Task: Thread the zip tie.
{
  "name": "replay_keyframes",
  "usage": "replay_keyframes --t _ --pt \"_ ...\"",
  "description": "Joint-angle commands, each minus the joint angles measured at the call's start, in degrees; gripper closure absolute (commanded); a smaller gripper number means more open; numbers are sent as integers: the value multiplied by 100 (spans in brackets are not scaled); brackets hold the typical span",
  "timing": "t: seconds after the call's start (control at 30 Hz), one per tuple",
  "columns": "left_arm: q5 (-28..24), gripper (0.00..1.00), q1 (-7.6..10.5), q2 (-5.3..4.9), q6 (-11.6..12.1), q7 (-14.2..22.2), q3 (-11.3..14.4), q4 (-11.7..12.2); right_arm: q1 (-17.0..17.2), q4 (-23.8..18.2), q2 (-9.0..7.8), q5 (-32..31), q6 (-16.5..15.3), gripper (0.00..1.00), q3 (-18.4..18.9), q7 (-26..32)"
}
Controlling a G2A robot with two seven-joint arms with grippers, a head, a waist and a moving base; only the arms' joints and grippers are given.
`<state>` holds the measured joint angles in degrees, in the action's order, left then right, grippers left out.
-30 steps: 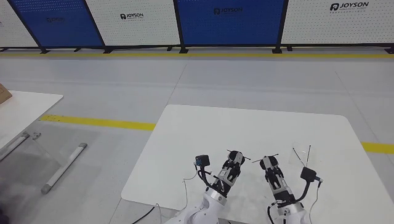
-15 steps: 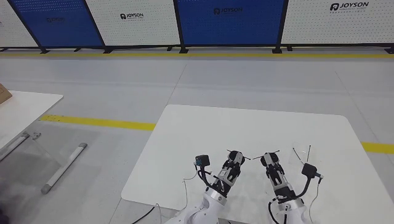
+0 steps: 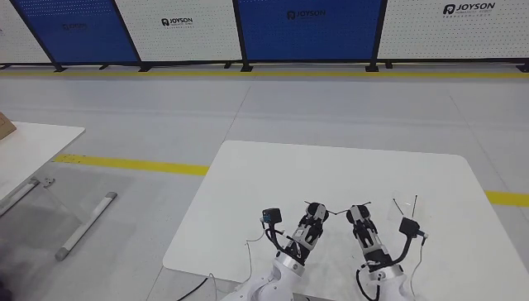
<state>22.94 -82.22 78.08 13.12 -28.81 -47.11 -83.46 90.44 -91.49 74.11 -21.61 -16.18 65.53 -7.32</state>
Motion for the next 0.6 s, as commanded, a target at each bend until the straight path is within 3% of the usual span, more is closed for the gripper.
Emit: replay_keyframes --t 0.0,0.57 --pt "0 100 0 0 0 0 0 0 35 -21 -4 -3 -29 100 36 3" --pt "0 100 0 0 0 0 0 0 -20 -11 45 -87 71 100 13 24"
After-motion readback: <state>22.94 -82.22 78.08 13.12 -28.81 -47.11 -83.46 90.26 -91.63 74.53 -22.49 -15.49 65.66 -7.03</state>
